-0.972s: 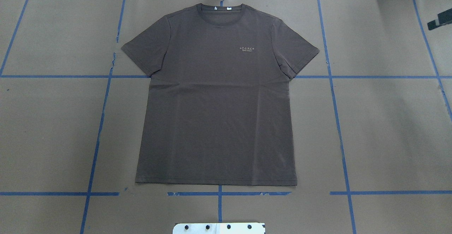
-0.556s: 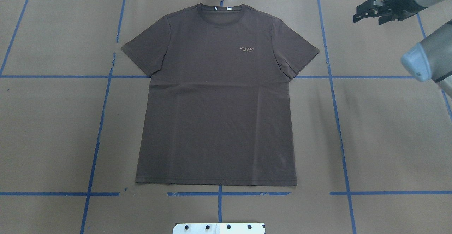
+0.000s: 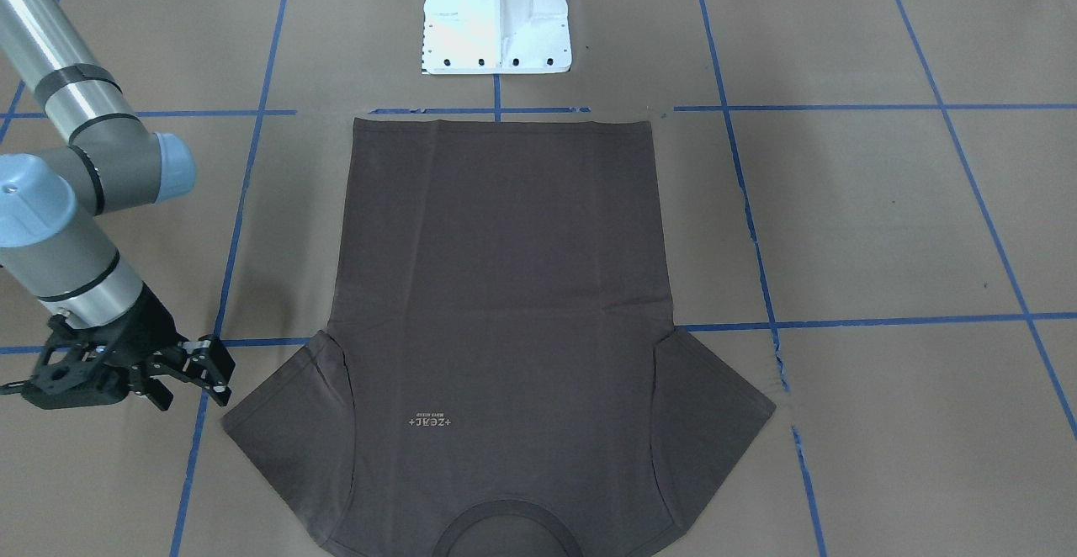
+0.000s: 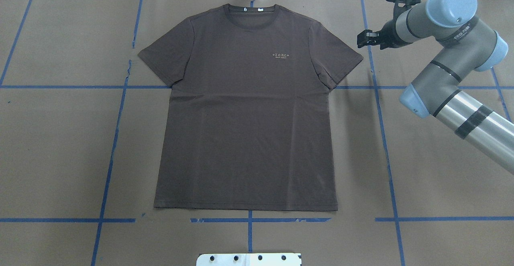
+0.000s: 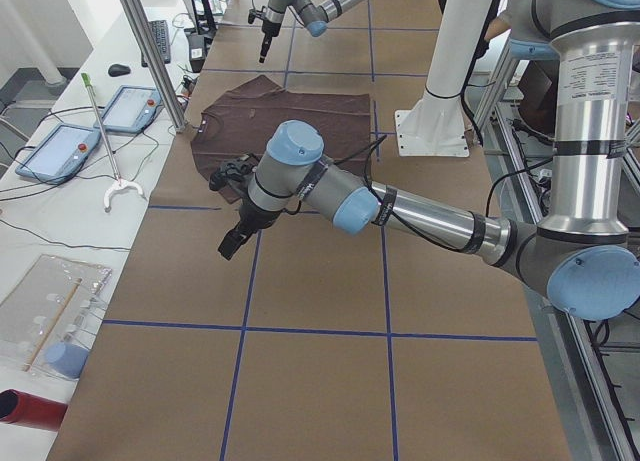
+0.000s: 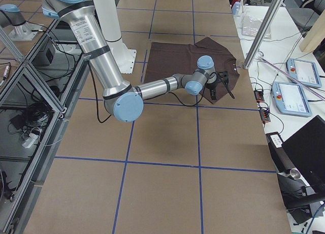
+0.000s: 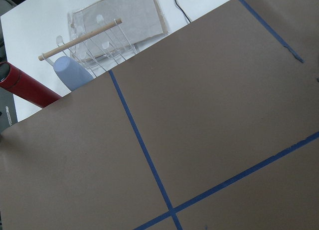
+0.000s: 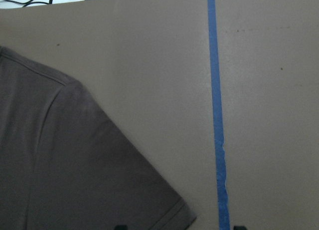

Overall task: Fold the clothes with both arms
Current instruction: 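Move the right gripper to the sleeve nearest it and grasp it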

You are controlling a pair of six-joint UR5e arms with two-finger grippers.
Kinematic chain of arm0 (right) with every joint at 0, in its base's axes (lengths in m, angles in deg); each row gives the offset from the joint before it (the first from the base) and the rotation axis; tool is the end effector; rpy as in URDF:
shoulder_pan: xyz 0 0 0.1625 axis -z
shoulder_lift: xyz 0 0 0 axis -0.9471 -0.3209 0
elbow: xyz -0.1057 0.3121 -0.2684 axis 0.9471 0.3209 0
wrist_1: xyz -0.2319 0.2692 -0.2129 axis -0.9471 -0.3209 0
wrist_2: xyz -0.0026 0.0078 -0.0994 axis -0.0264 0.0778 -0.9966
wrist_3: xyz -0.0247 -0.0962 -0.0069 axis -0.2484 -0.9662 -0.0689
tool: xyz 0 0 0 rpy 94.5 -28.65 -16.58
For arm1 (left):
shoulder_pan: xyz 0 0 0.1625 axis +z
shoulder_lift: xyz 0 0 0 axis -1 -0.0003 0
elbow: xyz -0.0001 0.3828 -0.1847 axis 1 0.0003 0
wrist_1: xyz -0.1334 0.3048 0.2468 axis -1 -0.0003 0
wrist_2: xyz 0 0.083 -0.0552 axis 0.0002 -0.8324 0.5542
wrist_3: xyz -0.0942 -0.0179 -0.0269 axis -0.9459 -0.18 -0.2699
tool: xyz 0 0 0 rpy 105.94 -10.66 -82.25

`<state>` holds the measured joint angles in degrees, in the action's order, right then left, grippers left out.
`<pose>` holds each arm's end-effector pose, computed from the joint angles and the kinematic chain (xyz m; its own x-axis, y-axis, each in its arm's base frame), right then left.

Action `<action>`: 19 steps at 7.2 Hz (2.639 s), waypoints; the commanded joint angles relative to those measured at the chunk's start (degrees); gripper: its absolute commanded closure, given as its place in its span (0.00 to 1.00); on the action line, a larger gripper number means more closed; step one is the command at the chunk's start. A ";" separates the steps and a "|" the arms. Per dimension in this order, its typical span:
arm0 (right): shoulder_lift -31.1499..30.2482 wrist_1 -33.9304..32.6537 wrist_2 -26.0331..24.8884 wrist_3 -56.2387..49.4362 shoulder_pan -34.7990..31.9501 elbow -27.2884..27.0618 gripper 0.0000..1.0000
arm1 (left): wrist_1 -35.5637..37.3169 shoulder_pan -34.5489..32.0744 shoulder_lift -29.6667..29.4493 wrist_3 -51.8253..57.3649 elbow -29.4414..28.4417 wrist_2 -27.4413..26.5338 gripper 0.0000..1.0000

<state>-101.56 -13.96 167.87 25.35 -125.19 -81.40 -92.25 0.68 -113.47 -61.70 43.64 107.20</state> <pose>-0.3420 -0.6349 0.4334 0.6334 -0.0028 0.7738 -0.2906 0.9259 0.2412 -0.0686 -0.4886 0.4855 0.8006 0.4129 -0.4342 -0.0693 0.7836 0.6173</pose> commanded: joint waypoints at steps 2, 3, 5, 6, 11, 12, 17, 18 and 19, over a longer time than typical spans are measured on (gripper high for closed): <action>1.92 0.23 -3.15 0.30 2.66 4.27 0.31 | 0.00 -0.08 0.00 0.16 0.05 0.00 0.00; 2.28 0.32 -3.42 0.22 3.10 5.76 0.33 | 0.00 0.00 0.00 0.25 0.05 0.00 0.00; 2.98 0.32 -4.56 0.21 3.72 6.99 0.35 | 0.00 0.00 0.00 0.25 0.05 0.00 0.00; 2.99 0.32 -4.66 0.21 3.81 7.35 0.37 | 0.00 -0.08 0.00 0.33 0.05 0.00 0.00; 3.78 0.32 -4.66 0.30 3.81 8.41 0.79 | 0.00 -0.08 0.17 0.42 0.32 0.00 0.00; 3.95 0.32 -4.66 0.30 3.81 8.67 1.00 | 0.00 -0.08 0.17 0.51 0.40 -0.09 0.00; 7.89 -1.43 -6.32 3.00 3.81 7.97 1.00 | -0.35 -0.08 0.61 0.69 0.32 -0.09 0.00; 12.34 -6.57 -9.72 7.81 6.16 7.88 1.00 | -0.35 -0.08 0.61 0.69 0.32 -0.09 0.00; 17.09 -12.37 -13.84 14.04 9.31 7.97 1.00 | -0.35 -0.08 0.61 0.69 0.32 -0.09 0.00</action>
<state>-89.60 -20.35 158.25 33.01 -118.94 -73.45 -92.60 0.60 -112.87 -61.02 43.96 107.11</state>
